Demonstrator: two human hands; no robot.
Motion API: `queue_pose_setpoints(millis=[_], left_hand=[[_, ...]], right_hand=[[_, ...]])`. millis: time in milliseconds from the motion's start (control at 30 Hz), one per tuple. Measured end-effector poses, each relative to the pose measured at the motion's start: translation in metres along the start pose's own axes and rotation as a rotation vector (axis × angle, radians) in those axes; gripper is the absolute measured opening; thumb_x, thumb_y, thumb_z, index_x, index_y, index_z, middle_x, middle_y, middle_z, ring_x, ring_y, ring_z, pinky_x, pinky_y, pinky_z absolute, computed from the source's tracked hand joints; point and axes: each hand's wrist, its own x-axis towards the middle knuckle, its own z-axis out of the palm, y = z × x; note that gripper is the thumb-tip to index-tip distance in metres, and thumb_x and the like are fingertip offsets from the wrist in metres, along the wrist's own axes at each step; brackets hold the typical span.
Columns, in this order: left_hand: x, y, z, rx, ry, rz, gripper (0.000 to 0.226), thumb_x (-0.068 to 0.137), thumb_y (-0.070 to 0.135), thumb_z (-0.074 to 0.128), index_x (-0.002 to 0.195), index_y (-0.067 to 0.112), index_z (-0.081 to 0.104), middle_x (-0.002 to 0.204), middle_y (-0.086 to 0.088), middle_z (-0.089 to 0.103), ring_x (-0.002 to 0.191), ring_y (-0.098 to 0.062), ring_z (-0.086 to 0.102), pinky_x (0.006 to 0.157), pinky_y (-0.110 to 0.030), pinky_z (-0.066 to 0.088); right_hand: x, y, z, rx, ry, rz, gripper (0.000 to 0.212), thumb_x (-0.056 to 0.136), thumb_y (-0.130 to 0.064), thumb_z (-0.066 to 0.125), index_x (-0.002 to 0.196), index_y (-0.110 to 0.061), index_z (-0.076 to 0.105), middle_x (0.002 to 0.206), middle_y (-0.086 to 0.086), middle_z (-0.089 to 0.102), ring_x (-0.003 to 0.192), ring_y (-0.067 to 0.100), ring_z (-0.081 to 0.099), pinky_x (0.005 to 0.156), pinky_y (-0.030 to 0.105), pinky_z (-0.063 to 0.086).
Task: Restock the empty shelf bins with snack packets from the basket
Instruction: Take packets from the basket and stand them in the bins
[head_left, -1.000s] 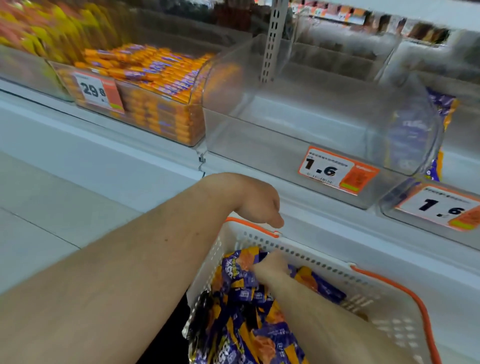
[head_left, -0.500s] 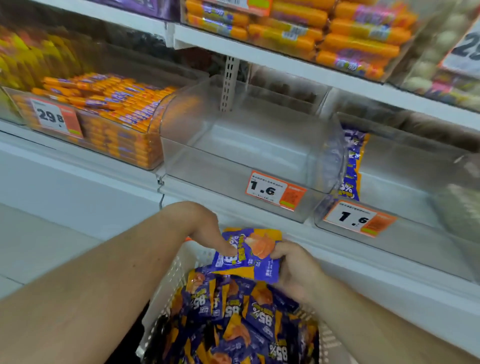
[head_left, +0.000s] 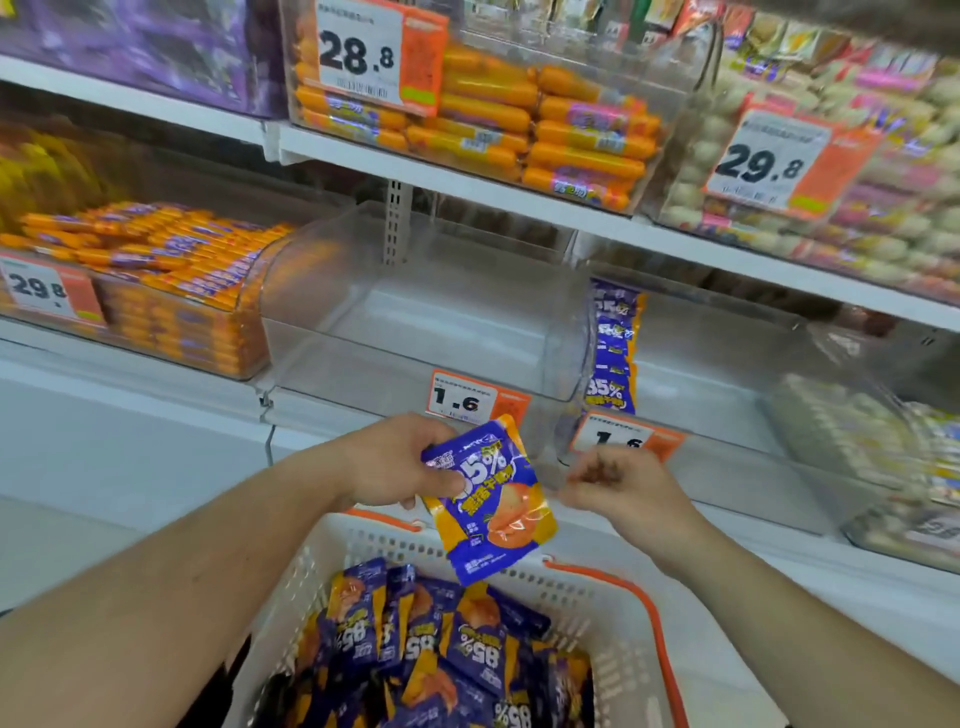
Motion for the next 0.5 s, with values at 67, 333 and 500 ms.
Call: queue_pose_setpoints(millis=[67,333,500], left_hand=[[0.003,0.009,0.004,0.019,0.024,0.044,0.011,0.088,0.016,0.072,0.085,0.023,0.063,0.062,0.017,0.066,0.053,0.002,0.054,0.053,-0.017,0.042],[0.026,0.05,0.024,-0.035,0.08,0.23,0.007,0.09,0.02,0.069,0.096,0.019,0.067,0.08,0.008,0.073,0.07,-0.002,0.064,0.065,-0.021,0.051],[0.062,0.079,0.035,0.022,0.602,0.412,0.046,0.094,0.049,0.044,0.128,0.02,0.052,0.105,0.012,0.059,0.088,-0.016,0.06,0.087,-0.037,0.048]], right_hand=[[0.003,-0.009,-0.001,-0.026,-0.037,-0.039,0.018,0.073,-0.007,0.084,0.08,-0.015,0.068,0.077,0.008,0.066,0.072,0.016,0.06,0.074,0.039,0.05],[-0.001,-0.031,-0.026,0.027,-0.054,0.006,0.011,0.085,0.007,0.067,0.091,-0.002,0.065,0.084,0.019,0.073,0.071,0.025,0.071,0.068,0.041,0.06],[0.023,-0.039,-0.087,0.314,0.072,0.127,0.022,0.094,-0.001,0.056,0.073,-0.008,0.056,0.047,-0.001,0.05,0.033,0.004,0.031,0.035,0.016,0.021]])
